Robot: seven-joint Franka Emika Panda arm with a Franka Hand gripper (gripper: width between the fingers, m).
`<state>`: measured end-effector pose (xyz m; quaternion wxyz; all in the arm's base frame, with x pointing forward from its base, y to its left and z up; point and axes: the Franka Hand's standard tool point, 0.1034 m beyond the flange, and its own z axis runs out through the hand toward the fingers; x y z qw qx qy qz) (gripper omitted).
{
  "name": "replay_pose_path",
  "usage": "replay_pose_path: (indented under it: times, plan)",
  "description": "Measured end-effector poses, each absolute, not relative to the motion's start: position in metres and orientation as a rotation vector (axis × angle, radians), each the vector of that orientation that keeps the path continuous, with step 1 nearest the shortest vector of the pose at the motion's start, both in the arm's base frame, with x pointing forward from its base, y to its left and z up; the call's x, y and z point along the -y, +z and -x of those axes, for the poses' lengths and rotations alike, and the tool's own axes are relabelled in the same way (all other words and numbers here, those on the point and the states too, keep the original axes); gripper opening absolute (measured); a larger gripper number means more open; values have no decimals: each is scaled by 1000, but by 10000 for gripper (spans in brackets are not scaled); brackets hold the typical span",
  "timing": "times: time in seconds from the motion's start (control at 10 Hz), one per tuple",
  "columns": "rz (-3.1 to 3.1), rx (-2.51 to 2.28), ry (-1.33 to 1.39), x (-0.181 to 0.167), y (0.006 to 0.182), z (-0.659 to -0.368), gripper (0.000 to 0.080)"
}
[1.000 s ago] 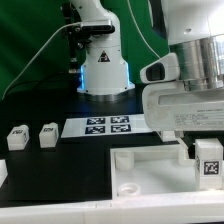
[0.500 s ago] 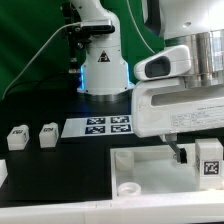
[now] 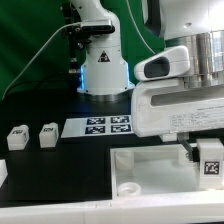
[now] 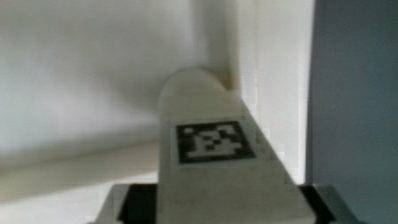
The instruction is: Assemble one leg
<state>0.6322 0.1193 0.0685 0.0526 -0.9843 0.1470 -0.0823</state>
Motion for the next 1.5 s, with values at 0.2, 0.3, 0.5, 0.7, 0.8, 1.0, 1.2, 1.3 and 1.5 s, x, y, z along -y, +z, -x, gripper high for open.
replay_pose_path:
  times: [0.2, 0.3, 0.5, 0.7, 0.8, 1.0, 1.2, 1.3, 1.5]
  plan:
    - [2904, -780, -229, -116, 69, -633, 297]
    - [2867, -891, -222, -116, 69, -633, 297]
    - [2725, -1211, -196, -114, 68, -632, 297]
    - [2506, -1533, -145, -114, 68, -630, 300]
    - [2407, -1643, -120, -114, 67, -629, 300]
    - [2068, -1957, -66, -115, 67, -628, 303]
    - [1817, -2174, -20, -117, 66, -628, 306]
    - [1687, -2265, 2, -117, 66, -629, 305]
    - [1679, -2269, 0, -117, 66, -628, 319]
